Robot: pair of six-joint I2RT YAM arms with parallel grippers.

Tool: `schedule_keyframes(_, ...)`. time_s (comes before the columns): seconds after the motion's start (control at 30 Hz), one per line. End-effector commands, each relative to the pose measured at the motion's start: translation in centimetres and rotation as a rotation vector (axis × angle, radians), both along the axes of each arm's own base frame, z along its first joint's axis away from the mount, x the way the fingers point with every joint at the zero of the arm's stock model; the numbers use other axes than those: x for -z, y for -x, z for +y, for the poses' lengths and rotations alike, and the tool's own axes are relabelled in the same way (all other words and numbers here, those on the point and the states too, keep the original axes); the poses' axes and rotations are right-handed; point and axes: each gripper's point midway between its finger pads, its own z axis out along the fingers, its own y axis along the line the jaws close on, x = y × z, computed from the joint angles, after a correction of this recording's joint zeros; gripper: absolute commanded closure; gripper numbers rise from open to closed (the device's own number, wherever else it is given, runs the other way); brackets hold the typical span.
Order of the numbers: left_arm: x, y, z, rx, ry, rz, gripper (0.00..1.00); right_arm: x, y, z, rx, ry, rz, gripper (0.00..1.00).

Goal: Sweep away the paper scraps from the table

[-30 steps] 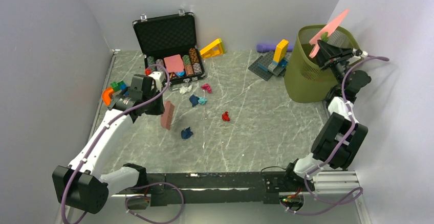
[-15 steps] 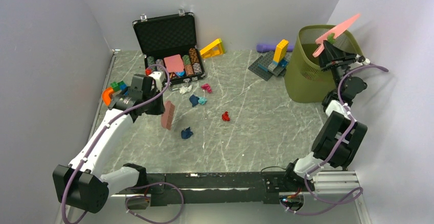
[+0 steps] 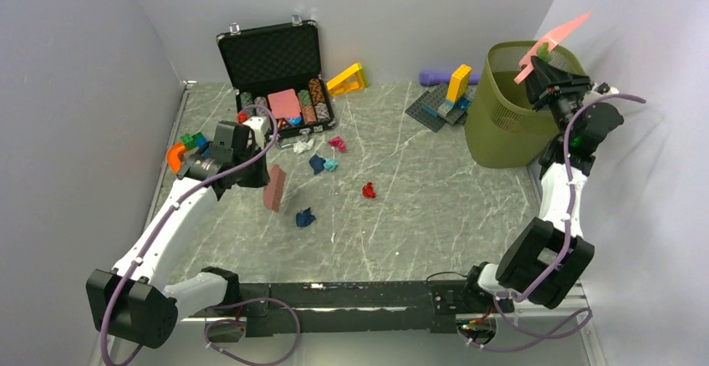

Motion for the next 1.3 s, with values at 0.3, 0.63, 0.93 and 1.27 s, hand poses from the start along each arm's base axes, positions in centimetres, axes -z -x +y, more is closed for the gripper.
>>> schedule_keyframes(0.3, -0.9, -0.4, -0.4, 0.024, 0.024, -0.045, 1.0, 6.6, -0.6, -1.6, 0.036, -0.194, 0.167, 1.0)
schedule_keyframes(0.63, -1.0, -0.3, -0.4, 0.022, 0.025, -0.05, 1.0, 2.0, -0.6, -0.6, -0.048, -0.096, 0.063, 1.0)
schedule_keyframes(0.93, -0.9, -0.3, -0.5, 0.028, 0.031, -0.046, 1.0, 2.4, -1.8, -1.4, 0.039, 0.209, 0.217, 1.0)
schedule_keyframes(1.27, -0.9, -0.3, -0.6, 0.031, 0.035, -0.046, 1.0, 1.6, -3.2, 0.1, 0.112, 0.596, 0.328, 1.0)
